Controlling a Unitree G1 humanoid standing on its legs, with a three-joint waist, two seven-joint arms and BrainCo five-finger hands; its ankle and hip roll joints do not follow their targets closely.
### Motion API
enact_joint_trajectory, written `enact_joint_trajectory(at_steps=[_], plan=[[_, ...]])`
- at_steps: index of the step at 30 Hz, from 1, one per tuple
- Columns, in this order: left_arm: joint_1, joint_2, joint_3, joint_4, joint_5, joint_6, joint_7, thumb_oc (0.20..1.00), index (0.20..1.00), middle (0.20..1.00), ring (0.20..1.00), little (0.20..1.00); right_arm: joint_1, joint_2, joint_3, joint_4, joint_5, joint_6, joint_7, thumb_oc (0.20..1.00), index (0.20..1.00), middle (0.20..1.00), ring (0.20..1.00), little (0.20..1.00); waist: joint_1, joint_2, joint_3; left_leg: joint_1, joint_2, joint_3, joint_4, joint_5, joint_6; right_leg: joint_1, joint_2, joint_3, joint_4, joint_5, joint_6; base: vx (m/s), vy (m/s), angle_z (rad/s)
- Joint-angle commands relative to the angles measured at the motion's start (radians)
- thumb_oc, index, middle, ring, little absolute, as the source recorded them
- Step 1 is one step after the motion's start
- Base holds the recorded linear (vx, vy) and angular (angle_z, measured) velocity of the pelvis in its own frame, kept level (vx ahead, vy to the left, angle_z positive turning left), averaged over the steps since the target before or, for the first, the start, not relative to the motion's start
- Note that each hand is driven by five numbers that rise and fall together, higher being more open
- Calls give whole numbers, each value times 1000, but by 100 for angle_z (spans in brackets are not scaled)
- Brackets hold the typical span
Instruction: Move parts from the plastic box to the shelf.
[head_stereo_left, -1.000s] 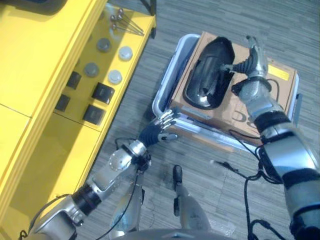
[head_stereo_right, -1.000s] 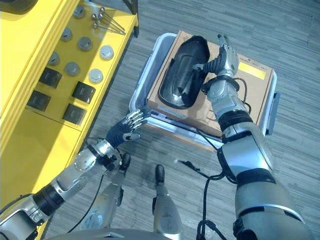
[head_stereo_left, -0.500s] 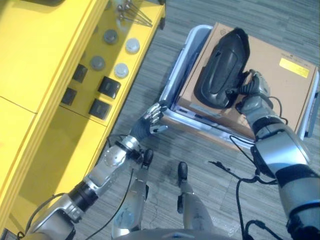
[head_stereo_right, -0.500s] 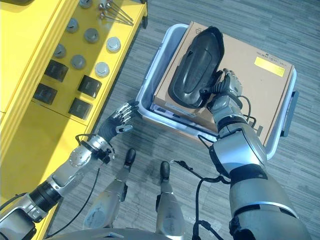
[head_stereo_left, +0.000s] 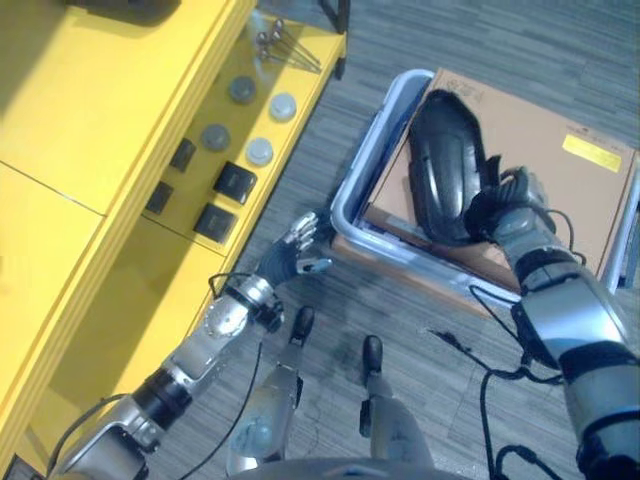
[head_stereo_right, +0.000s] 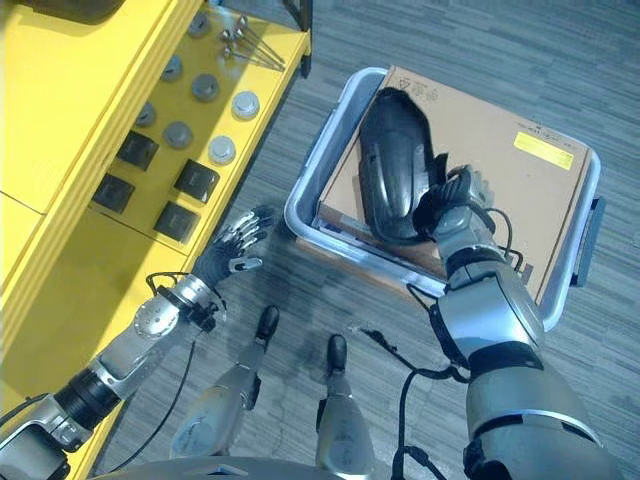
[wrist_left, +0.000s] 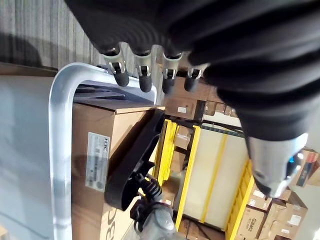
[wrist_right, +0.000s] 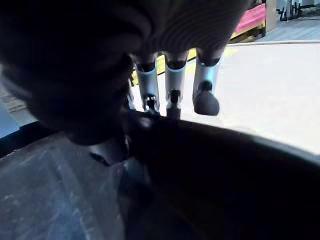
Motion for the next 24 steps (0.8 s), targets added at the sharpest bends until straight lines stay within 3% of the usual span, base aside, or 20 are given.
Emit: enact_joint_trajectory(at_steps=[1,2,4,6,7,13,19,24], plan=[[55,30,87,-30,76,-21,-7,1000,1000,1000,1000,1000,154,-57,-7,-167,-125,-10,-60,200,200,200,200,200,-30,-68,-68,101,-31,67,-10,-221,39,-52,-21,33,-5,-24,5,47,-37,-3],[60,34,84,-33,76,-19,-7,1000,1000,1000,1000,1000,171,-58,-18,-181,-130,-3,-58,200,200,200,200,200,-27,-70,-70,105,-31,66,-10,-222,39,-48,-21,32,-5,-25,5,63,-60,0],[109,68,180,-7,124,-7,-6,1000,1000,1000,1000,1000,419,-136,-163,-480,-230,-19,-55,200,200,200,200,200,-55,-92,-122,170,-18,79,-10,-247,45,13,-28,26,-5,-45,3,102,-47,-8],[111,69,177,-8,125,-7,-6,1000,1000,1000,1000,1000,431,-136,-172,-489,-233,-16,-52,200,200,200,200,200,-53,-93,-122,173,-18,79,-10,-248,46,16,-28,25,-5,-46,3,67,-35,-6],[137,60,225,18,132,3,1,1000,1000,1000,1000,1000,558,-165,-267,-605,-278,-28,-35,200,200,200,200,200,-70,-106,-166,219,-8,88,-10,-262,46,57,-33,19,-4,-57,3,49,-48,-5],[157,33,254,39,141,27,5,1000,1000,1000,1000,1000,676,-174,-362,-757,-335,-37,-8,200,200,200,200,200,-85,-120,-219,278,3,103,-9,-277,49,105,-28,25,2,-66,0,32,-32,-7],[182,-44,235,94,108,80,10,1000,1000,1000,1000,1000,783,-158,-451,-965,-416,-53,-7,200,200,200,200,200,-105,-136,-279,346,19,127,-9,-287,53,153,-18,41,25,-80,-4,34,-49,-22],[183,-107,162,142,47,131,3,1000,1000,1000,1000,1000,842,-103,-492,-1182,-445,-87,-23,200,200,200,200,200,-135,-136,-325,401,36,148,-10,-304,52,192,-6,59,42,-99,-7,35,-45,-9]])
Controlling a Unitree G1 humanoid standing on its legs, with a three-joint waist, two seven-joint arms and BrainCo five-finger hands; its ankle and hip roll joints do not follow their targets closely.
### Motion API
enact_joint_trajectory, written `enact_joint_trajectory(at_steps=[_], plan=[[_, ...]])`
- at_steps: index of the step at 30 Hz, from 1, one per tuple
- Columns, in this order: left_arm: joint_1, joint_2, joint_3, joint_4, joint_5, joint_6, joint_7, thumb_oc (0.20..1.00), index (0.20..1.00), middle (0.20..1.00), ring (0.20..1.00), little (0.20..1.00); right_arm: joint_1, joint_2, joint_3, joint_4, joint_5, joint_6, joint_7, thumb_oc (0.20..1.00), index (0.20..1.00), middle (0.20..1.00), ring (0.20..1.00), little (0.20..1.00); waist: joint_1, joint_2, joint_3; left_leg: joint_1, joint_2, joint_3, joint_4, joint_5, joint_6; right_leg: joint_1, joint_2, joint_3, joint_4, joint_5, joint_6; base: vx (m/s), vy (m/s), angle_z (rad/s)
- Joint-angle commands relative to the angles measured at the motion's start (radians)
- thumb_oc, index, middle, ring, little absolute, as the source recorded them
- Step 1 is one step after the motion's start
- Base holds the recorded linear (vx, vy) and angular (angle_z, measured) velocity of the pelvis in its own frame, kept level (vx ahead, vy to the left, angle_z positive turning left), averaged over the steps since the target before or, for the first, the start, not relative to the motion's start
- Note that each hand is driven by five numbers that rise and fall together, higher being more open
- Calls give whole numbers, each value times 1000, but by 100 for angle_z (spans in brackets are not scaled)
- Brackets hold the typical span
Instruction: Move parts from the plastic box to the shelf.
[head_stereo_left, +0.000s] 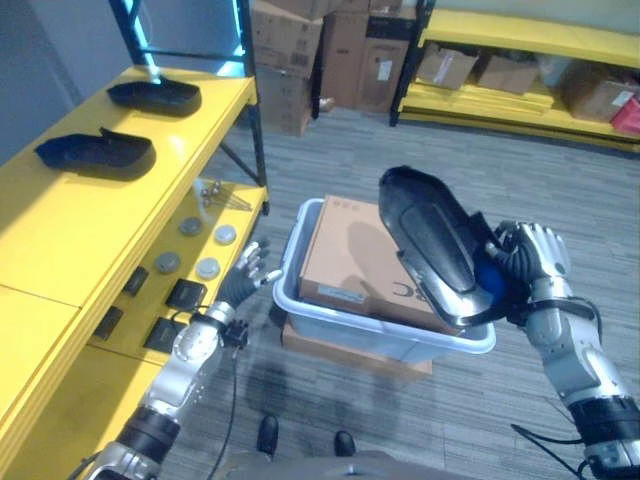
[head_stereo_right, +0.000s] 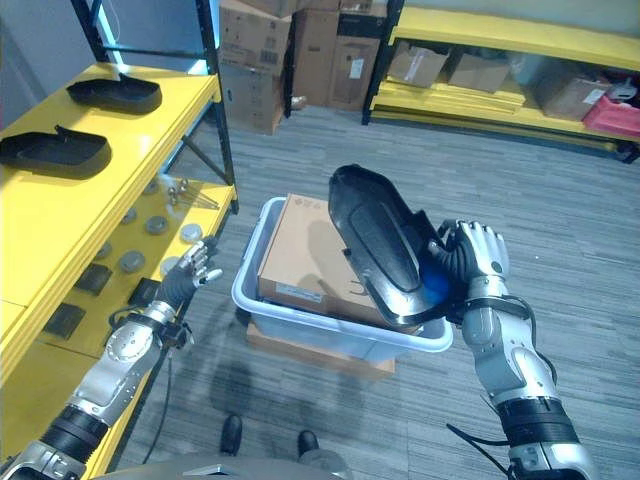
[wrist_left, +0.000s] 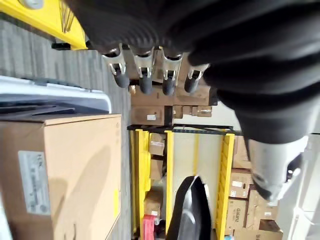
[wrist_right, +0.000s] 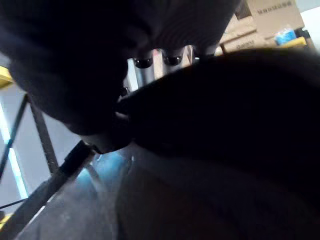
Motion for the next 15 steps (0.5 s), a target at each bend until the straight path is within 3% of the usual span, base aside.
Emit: enact_joint_trajectory(at_steps=[1,7,15], plan=[[-23,-3,-38,26,-44,-13,1,1000,1000,1000,1000,1000,-36,-5,-64,-77,4,-48,-39,200,200,200,200,200,33,-22,-81,112,10,59,-2,-202,24,-58,-8,-8,45,-50,10,22,-32,-11],[-38,-19,-70,36,-82,1,7,1000,1000,1000,1000,1000,-21,13,-50,-172,9,-72,-32,200,200,200,200,200,19,-21,-95,127,17,65,-2,-205,22,-47,-3,1,48,-54,8,3,-19,-9],[-91,-46,-124,49,-132,1,34,1000,1000,1000,1000,1000,-60,69,80,-229,84,-114,-5,200,200,200,200,200,10,-17,-99,141,24,72,-2,-204,22,-39,6,14,50,-53,2,-2,-4,-2]])
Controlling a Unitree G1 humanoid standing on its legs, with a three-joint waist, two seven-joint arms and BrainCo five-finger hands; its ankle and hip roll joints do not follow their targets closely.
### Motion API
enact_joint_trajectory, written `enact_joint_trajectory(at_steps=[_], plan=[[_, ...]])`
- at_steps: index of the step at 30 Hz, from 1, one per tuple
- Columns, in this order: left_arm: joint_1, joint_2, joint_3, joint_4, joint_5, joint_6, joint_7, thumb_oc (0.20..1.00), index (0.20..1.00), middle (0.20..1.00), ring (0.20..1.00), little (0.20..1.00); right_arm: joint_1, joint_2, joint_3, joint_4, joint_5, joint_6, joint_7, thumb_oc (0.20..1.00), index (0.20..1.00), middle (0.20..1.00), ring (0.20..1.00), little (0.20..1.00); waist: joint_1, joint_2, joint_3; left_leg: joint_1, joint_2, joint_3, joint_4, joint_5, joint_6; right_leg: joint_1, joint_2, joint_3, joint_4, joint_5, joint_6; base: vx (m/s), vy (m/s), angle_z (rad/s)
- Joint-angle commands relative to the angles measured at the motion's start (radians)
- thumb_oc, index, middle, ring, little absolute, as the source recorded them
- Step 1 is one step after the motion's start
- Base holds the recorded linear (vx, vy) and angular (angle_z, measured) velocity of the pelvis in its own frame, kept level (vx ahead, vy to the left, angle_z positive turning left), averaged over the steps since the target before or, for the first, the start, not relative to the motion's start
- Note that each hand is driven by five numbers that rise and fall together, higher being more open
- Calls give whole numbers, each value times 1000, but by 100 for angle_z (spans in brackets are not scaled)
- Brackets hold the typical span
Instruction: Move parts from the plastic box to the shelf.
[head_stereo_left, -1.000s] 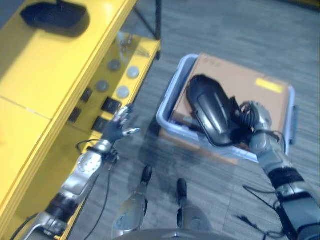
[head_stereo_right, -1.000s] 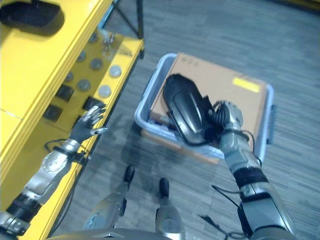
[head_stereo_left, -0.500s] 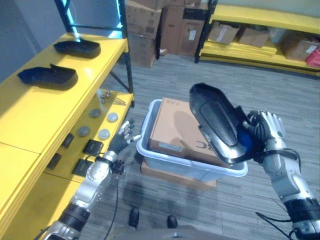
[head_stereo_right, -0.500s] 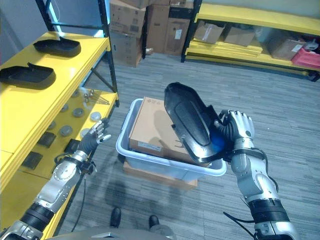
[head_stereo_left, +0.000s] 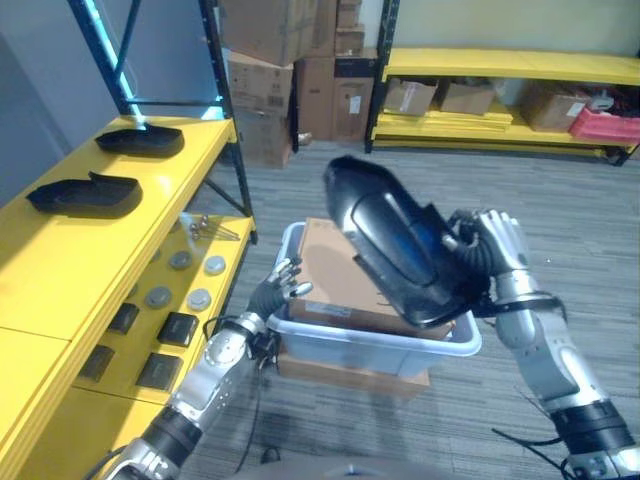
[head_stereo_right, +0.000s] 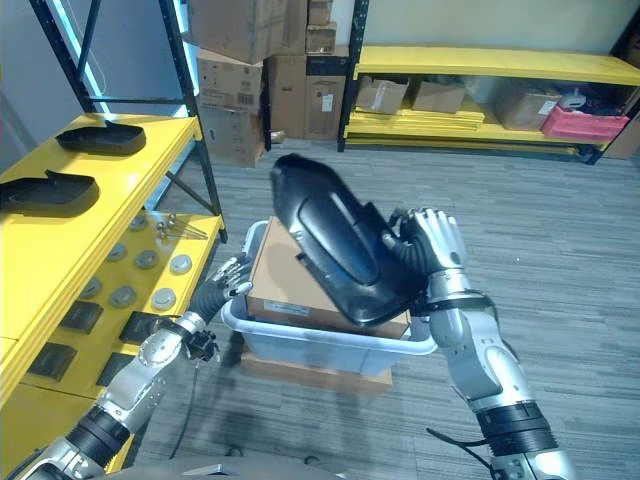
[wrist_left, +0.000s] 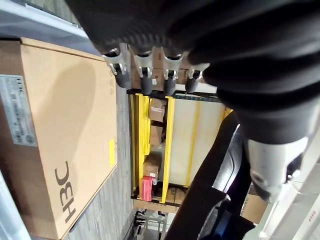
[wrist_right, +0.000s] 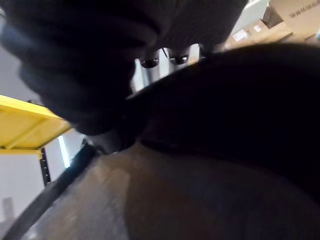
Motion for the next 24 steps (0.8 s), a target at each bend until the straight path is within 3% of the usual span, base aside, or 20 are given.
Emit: enact_joint_trajectory(at_steps=[1,17,18,19,20,21,24], plan=[[-64,9,-19,46,-55,-35,14,1000,1000,1000,1000,1000,-82,25,-20,-43,79,-56,-15,200,200,200,200,200,43,-45,-50,94,10,45,-2,-194,16,-71,-6,-16,49,-48,7,0,0,0],[-150,-38,-103,89,-101,-25,89,1000,1000,1000,1000,1000,-176,167,198,-123,218,-79,3,200,200,200,200,200,39,-32,-33,87,9,42,-2,-182,14,-80,-10,-26,63,-50,4,-6,1,1],[-150,-38,-103,89,-101,-25,89,774,774,774,774,774,-177,167,198,-123,218,-79,3,200,200,200,200,200,38,-32,-33,87,9,42,-2,-182,14,-80,-10,-26,63,-50,4,0,0,0],[-154,-43,-104,89,-116,-27,96,448,448,448,448,448,-179,172,211,-128,227,-79,5,200,200,200,200,200,38,-30,-32,86,9,43,-2,-182,14,-81,-10,-25,65,-50,4,0,0,0],[-156,-49,-105,88,-133,-30,99,294,294,294,294,294,-180,175,221,-133,231,-80,8,200,200,200,200,200,37,-30,-30,85,9,43,-2,-182,14,-82,-11,-25,66,-50,4,0,0,0],[-158,-51,-105,83,-144,-34,101,200,200,200,200,200,-182,176,232,-133,234,-79,10,200,200,200,200,200,36,-30,-30,86,9,43,-2,-181,14,-81,-11,-26,66,-50,4,0,0,0],[-161,-59,-102,64,-173,-54,113,200,200,200,200,200,-179,191,262,-136,269,-91,18,200,200,200,200,200,35,-31,-30,85,9,45,-2,-181,14,-82,-13,-26,66,-49,5,0,0,0]])
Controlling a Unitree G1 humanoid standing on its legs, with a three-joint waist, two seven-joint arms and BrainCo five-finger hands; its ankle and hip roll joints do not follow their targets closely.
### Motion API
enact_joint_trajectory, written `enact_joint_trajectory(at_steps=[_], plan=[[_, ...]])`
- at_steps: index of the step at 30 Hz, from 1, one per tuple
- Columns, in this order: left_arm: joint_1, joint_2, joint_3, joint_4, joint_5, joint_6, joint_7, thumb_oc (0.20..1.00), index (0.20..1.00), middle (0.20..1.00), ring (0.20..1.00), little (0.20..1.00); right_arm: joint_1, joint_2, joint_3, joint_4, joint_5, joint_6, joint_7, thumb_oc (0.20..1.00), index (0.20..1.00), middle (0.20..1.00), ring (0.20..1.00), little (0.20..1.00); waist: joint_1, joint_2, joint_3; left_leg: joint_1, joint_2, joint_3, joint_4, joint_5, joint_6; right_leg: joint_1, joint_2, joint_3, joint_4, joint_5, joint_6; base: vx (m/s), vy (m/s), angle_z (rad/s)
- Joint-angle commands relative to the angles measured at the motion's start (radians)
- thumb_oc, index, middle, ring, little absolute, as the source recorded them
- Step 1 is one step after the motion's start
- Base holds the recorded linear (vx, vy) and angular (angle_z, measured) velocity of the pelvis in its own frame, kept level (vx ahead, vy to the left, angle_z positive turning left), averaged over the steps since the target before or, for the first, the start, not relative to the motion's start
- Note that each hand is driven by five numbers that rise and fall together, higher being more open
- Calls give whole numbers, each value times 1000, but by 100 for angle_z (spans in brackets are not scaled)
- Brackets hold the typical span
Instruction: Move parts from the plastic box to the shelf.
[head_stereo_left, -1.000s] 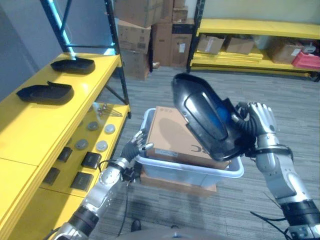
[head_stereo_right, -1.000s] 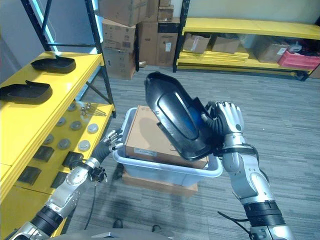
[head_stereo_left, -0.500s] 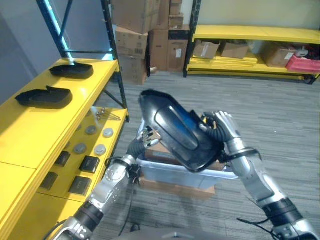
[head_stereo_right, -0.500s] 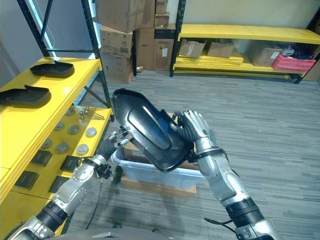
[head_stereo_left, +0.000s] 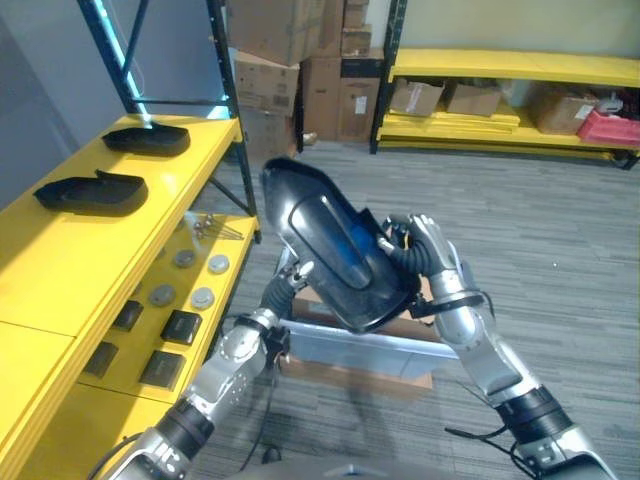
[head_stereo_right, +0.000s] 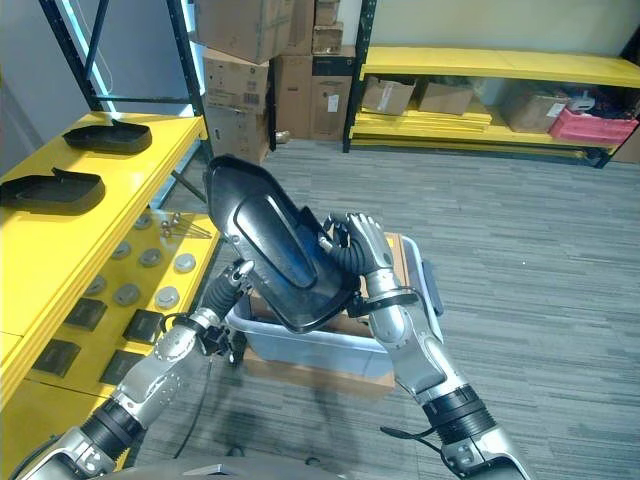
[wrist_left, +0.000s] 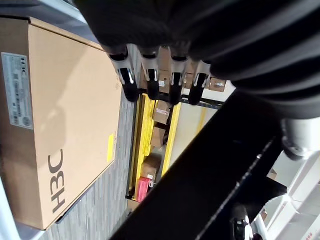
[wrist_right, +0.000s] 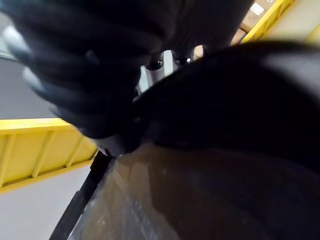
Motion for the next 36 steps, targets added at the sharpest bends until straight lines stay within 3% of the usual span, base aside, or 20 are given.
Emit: enact_joint_trajectory(at_steps=[1,7,16,31,32,36], plan=[[-114,-36,-25,55,-44,-59,27,200,200,200,200,200,-72,59,69,-125,108,-121,-3,200,200,200,200,200,25,-33,-28,87,12,48,-2,-181,14,-84,-13,-19,65,-51,8,0,0,0],[-180,-26,-32,38,-27,-83,22,200,200,200,200,200,-76,75,109,-137,171,-153,17,200,200,200,200,200,19,-33,-28,87,13,54,-2,-179,13,-86,-15,-21,69,-51,9,0,0,0],[-379,-41,-149,24,151,-104,-18,200,200,200,200,200,-75,70,127,-194,252,-182,55,200,200,200,200,200,-15,-23,-26,87,16,69,-2,-182,12,-94,-13,-11,72,-48,12,-4,-5,-1],[-396,-89,-257,95,238,-82,-90,200,200,200,200,200,-39,44,115,-242,284,-197,77,200,200,200,200,200,-31,-9,-22,90,24,84,-2,-186,11,-94,-8,2,62,-47,13,-4,-6,-5],[-401,-87,-258,92,258,-82,-92,1000,1000,1000,1000,1000,-37,42,115,-244,282,-198,79,200,200,200,200,200,-30,-10,-22,89,24,82,-2,-185,11,-93,-7,2,61,-47,13,0,0,0],[-417,-82,-257,88,330,-85,-80,1000,1000,1000,1000,1000,-39,39,117,-242,278,-198,78,200,200,200,200,200,-24,-13,-21,88,24,76,-2,-184,11,-92,-8,-4,60,-47,11,2,0,2]])
